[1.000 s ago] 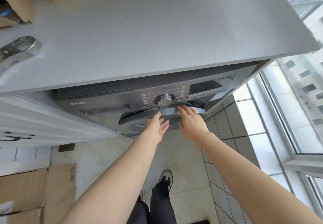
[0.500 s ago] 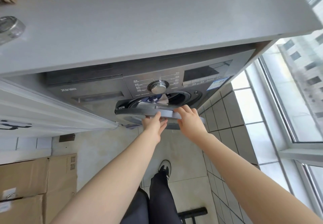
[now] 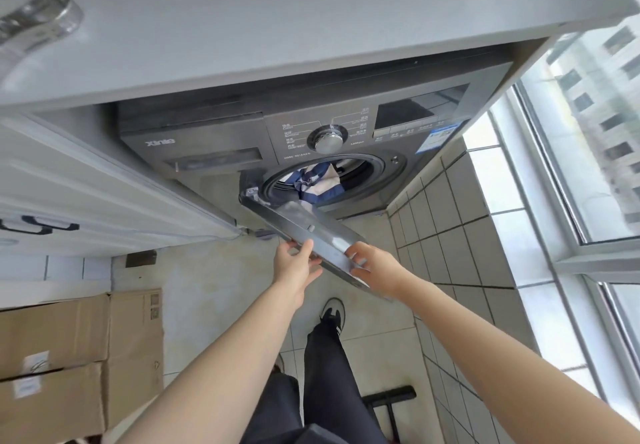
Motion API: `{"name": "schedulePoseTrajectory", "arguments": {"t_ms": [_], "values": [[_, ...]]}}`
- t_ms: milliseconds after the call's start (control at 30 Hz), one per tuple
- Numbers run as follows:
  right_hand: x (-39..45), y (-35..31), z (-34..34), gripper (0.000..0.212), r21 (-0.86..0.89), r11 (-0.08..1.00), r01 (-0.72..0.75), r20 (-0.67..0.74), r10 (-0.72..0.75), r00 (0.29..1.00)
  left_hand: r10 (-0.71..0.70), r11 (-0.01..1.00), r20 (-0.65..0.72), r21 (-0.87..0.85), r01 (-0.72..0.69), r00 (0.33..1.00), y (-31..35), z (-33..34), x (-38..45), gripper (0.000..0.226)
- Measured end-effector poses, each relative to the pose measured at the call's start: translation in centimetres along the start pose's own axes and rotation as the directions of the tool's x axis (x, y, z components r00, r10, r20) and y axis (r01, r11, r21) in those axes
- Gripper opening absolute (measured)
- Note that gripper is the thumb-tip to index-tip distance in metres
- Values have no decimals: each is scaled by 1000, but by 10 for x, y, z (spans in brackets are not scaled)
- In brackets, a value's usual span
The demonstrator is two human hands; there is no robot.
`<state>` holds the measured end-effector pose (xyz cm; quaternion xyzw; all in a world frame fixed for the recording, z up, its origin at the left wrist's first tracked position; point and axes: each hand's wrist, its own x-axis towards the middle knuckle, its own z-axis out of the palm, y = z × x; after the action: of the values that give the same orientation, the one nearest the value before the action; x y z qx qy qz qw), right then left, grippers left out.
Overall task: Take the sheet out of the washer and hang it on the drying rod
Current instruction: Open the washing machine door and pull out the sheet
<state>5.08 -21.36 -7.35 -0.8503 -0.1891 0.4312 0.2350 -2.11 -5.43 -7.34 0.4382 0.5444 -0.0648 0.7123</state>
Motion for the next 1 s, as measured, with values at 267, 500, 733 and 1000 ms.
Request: {"name": "schedulePoseTrajectory", "arguments": {"t_ms": [267, 500, 733, 1000], "values": [[-33, -26, 71, 34, 183, 982, -45, -11, 47, 999, 90, 990, -6, 108, -89, 996, -20, -57, -15, 27], [-51, -61, 143, 35, 220, 975, -20, -133, 51, 990, 202, 934, 59, 287, -210, 978, -39, -112, -10, 38], [-51, -101, 201, 38, 239, 971, -17, -165, 58, 985, 286, 846, 134, 430, -315, 949, -33, -169, -9, 47], [-42, -145, 250, 47, 245, 969, -34, -87, 57, 995, 305, 838, 183, 415, -355, 935, -17, -225, -8, 42]]}}
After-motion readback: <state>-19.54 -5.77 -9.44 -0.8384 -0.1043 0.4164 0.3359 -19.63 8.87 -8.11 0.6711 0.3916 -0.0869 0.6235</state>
